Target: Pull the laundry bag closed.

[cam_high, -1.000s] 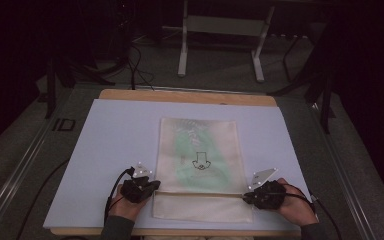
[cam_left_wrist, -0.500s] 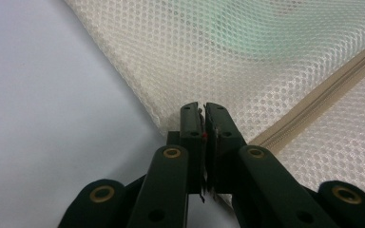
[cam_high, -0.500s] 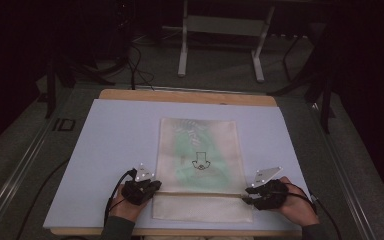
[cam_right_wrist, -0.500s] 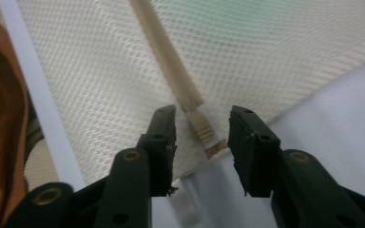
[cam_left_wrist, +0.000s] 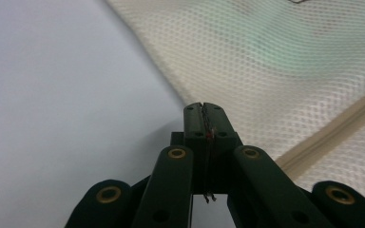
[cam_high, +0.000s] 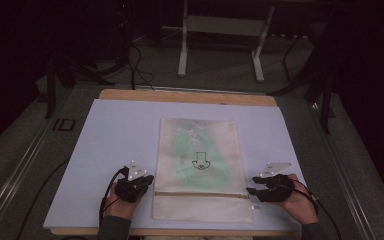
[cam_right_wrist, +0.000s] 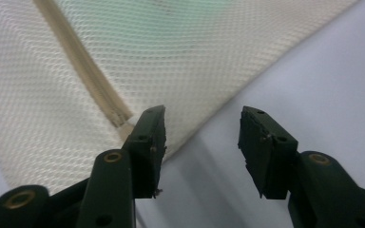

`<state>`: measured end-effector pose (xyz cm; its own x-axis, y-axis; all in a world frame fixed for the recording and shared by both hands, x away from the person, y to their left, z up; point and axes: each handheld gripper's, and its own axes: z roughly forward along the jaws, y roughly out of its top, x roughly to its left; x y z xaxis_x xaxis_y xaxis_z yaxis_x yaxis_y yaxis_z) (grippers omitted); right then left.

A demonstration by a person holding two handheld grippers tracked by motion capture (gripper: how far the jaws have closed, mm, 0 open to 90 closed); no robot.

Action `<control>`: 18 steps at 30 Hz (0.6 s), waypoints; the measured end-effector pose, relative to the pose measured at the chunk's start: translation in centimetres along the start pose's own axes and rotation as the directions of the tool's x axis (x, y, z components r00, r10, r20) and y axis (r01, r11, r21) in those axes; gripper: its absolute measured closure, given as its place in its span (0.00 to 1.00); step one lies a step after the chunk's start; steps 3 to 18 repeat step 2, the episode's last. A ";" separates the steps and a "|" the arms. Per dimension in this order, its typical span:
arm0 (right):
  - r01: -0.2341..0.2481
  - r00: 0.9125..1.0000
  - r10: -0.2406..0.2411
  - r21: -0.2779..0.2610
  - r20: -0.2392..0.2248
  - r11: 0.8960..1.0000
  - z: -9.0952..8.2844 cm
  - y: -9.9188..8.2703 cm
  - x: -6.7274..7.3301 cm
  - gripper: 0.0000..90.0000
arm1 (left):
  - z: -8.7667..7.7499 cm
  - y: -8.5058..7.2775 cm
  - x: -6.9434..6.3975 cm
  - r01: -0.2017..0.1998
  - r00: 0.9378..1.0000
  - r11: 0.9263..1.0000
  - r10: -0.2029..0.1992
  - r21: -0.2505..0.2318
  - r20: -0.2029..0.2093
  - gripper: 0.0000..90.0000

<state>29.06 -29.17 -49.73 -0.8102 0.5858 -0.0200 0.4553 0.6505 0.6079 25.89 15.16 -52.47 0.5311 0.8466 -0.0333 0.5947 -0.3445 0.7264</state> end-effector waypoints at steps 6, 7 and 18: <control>-0.015 1.000 0.015 -0.006 0.012 1.000 0.1 -0.2 -0.3 0.58 | 0.0 0.0 0.1 0.002 1.000 1.000 -0.002 0.001 -0.006 0.99; -0.015 1.000 0.015 -0.006 0.012 1.000 0.1 -0.2 -0.3 0.58 | 0.0 0.0 0.1 0.002 1.000 1.000 -0.002 0.001 -0.006 0.99; -0.015 1.000 0.015 -0.006 0.012 1.000 0.1 -0.2 -0.3 0.58 | 0.0 0.0 0.1 0.002 1.000 1.000 -0.002 0.001 -0.006 0.99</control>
